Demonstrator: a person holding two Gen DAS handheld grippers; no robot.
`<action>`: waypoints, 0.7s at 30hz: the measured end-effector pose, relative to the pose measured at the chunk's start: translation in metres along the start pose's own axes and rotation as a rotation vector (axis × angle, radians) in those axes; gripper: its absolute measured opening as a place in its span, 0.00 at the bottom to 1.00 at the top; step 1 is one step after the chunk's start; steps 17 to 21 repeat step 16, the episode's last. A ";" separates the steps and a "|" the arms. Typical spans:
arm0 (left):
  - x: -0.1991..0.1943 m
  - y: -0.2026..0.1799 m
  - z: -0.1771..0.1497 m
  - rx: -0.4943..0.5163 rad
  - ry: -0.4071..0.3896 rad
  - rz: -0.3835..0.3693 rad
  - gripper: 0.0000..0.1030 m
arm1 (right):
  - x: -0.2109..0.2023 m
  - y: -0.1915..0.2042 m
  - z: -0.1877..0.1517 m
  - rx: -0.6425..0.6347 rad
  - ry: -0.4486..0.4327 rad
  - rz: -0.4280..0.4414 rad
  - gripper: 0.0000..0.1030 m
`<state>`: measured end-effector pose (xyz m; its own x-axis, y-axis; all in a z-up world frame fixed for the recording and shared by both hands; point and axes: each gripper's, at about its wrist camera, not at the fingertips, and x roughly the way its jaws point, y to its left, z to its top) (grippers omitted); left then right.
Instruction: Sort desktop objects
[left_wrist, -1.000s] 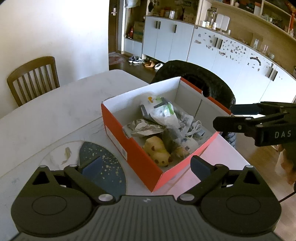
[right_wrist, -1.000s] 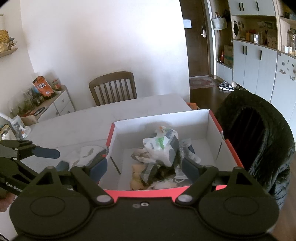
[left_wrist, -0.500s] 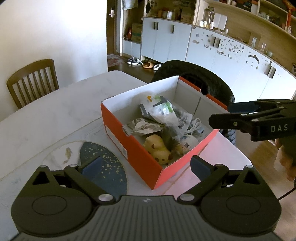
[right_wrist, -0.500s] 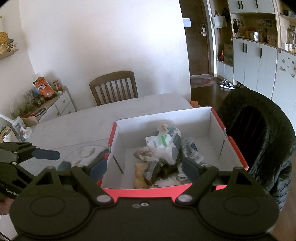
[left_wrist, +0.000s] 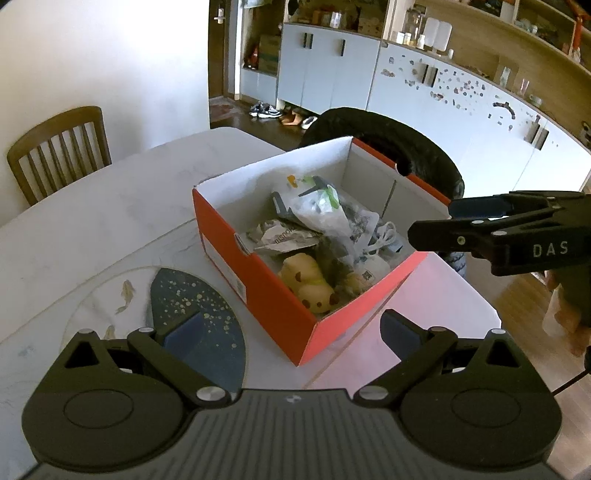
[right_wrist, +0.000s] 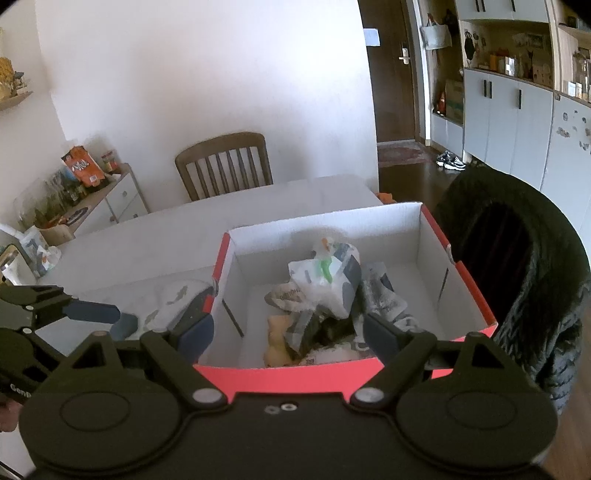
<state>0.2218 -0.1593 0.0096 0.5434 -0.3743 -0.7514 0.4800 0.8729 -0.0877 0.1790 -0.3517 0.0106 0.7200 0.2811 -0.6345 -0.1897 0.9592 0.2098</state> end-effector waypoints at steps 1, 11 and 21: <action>0.000 -0.001 0.000 0.002 0.001 -0.002 0.99 | 0.001 0.000 -0.001 0.002 0.005 -0.004 0.85; -0.002 -0.001 -0.002 0.004 -0.002 0.004 0.99 | 0.002 -0.005 -0.004 0.025 0.028 -0.017 0.85; -0.004 0.004 -0.002 -0.015 -0.011 -0.008 0.99 | 0.002 -0.004 -0.004 0.023 0.032 -0.018 0.85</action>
